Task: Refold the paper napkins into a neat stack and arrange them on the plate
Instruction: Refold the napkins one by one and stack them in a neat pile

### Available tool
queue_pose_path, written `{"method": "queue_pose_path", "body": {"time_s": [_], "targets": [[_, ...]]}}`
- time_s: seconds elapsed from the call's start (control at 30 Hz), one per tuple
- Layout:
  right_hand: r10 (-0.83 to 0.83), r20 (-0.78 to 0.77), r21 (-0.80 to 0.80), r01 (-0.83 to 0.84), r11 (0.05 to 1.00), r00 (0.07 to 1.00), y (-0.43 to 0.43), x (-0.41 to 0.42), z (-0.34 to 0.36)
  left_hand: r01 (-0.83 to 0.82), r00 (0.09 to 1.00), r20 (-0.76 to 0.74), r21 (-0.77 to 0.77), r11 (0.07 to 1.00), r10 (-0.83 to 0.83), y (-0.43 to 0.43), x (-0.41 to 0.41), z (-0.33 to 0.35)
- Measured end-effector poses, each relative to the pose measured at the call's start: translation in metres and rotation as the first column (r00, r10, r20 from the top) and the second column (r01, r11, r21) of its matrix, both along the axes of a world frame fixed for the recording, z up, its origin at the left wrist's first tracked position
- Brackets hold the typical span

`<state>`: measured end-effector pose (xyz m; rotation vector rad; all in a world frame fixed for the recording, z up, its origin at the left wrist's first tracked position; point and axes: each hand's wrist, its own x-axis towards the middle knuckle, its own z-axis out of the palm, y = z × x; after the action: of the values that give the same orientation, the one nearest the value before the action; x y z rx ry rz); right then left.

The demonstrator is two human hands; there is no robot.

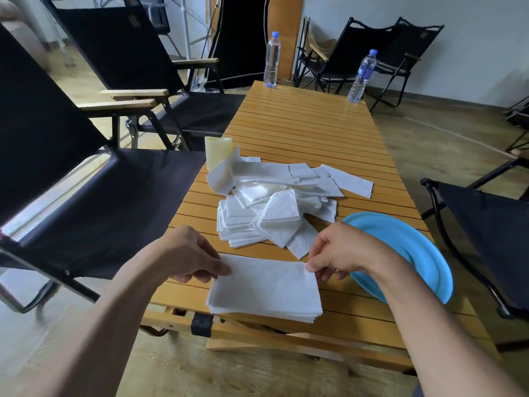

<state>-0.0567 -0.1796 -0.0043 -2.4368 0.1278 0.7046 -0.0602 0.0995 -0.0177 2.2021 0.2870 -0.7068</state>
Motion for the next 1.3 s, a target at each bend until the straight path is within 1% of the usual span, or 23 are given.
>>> {"method": "queue_pose_path", "body": {"time_s": [0.07, 0.1, 0.13, 0.17, 0.23, 0.3, 0.37, 0.43, 0.57, 0.6, 0.67, 0.73, 0.77, 0.8, 0.87, 0.93, 1.0, 1.03, 1.07, 1.13, 1.2, 1.23, 1.3], "targets": [[-0.004, 0.004, -0.024, 0.004, 1.0, 1.0, -0.001, 0.001, 0.0, -0.001, 1.0, 0.004, 0.019, 1.0, 0.001, 0.001, 0.0, -0.001], [-0.021, 0.033, -0.027, 0.022, 0.999, 0.999, -0.001, 0.002, -0.001, 0.0, 1.0, 0.01, 0.034, 0.999, 0.0, 0.002, 0.0, -0.002], [-0.049, 0.092, -0.024, 0.051, 0.998, 0.995, -0.002, 0.003, -0.002, -0.003, 1.0, 0.029, 0.052, 0.999, 0.001, 0.004, 0.0, -0.003], [-0.084, 0.183, -0.012, 0.088, 0.996, 0.979, -0.002, 0.006, -0.003, -0.013, 0.998, 0.068, 0.07, 0.997, 0.008, 0.005, 0.001, -0.004], [-0.126, 0.385, 0.029, 0.124, 0.992, 0.914, 0.001, 0.013, -0.007, -0.046, 0.98, 0.199, 0.092, 0.995, 0.027, 0.006, 0.003, -0.007], [-0.119, 0.484, 0.054, 0.107, 0.993, 0.867, 0.007, 0.021, -0.014, -0.072, 0.929, 0.369, 0.083, 0.994, 0.037, 0.002, 0.005, -0.01], [-0.113, 0.503, 0.057, 0.098, 0.994, 0.857, 0.012, 0.028, -0.022, -0.079, 0.863, 0.501, 0.017, 0.997, 0.06, -0.006, 0.006, -0.012], [-0.117, 0.491, 0.071, 0.094, 0.993, 0.863, 0.017, 0.034, -0.03, -0.058, 0.815, 0.575, -0.052, 0.997, 0.077, -0.015, 0.005, -0.012], [-0.127, 0.486, 0.134, 0.07, 0.989, 0.865, 0.022, 0.036, -0.034, -0.041, 0.79, 0.61, -0.057, 0.998, 0.068, -0.026, 0.005, -0.017], [-0.135, 0.519, 0.148, 0.067, 0.987, 0.844, 0.022, 0.035, -0.032, -0.049, 0.782, 0.62, -0.043, 0.998, 0.065, -0.027, 0.005, -0.018], [-0.137, 0.635, 0.169, 0.036, 0.985, 0.76, 0.023, 0.033, -0.025, -0.054, 0.736, 0.676, 0.001, 0.999, 0.039, -0.029, 0.005, -0.02], [-0.097, 0.766, 0.161, -0.044, 0.986, 0.636, 0.026, 0.027, -0.012, -0.017, 0.679, 0.734, 0.027, 0.999, -0.008, -0.031, 0.005, -0.022], [-0.071, 0.821, 0.145, -0.087, 0.986, 0.566, 0.028, 0.024, -0.006, 0.022, 0.663, 0.748, 0.016, 1.0, -0.026, -0.034, 0.003, -0.022], [-0.056, 0.861, 0.133, -0.119, 0.984, 0.505, 0.03, 0.02, 0.001, 0.07, 0.655, 0.755, -0.012, 0.997, -0.037, -0.037, 0.0, -0.02], [-0.072, 0.898, 0.145, -0.138, 0.98, 0.435, 0.035, 0.01, 0.013, 0.165, 0.654, 0.756, -0.099, 0.981, -0.033, -0.044, -0.005, -0.013], [-0.127, 0.905, 0.193, -0.126, 0.973, 0.406, 0.038, 0.001, 0.024, 0.21, 0.675, 0.738, -0.189, 0.959, -0.002, -0.05, -0.01, -0.007], [-0.165, 0.91, 0.225, -0.12, 0.967, 0.38, 0.037, -0.006, 0.035, 0.208, 0.723, 0.689, -0.284, 0.936, 0.049, -0.053, -0.013, 0.0], [-0.187, 0.903, 0.251, -0.121, 0.96, 0.388, 0.036, -0.008, 0.04, 0.205, 0.751, 0.655, -0.348, 0.915, 0.081, -0.053, -0.014, 0.003], [-0.229, 0.877, 0.302, -0.116, 0.946, 0.423, 0.033, -0.009, 0.044, 0.198, 0.774, 0.621, -0.42, 0.886, 0.122, -0.052, -0.013, 0.005], [-0.351, 0.757, 0.448, -0.046, 0.893, 0.552, 0.025, -0.007, 0.047, 0.138, 0.807, 0.554, -0.511, 0.849, 0.202, -0.046, -0.011, 0.009], [-0.431, 0.552, 0.548, 0.079, 0.833, 0.713, 0.014, -0.003, 0.046, 0.062, 0.869, 0.439, -0.554, 0.83, 0.228, -0.033, -0.009, 0.011], [-0.438, 0.434, 0.57, 0.137, 0.81, 0.787, 0.009, -0.002, 0.044, 0.039, 0.904, 0.372, -0.561, 0.827, 0.209, -0.025, -0.008, 0.012], [-0.383, 0.206, 0.564, 0.21, 0.798, 0.901, -0.001, -0.001, 0.04, 0.015, 0.952, 0.267, -0.531, 0.847, 0.15, -0.011, -0.007, 0.015]]}}
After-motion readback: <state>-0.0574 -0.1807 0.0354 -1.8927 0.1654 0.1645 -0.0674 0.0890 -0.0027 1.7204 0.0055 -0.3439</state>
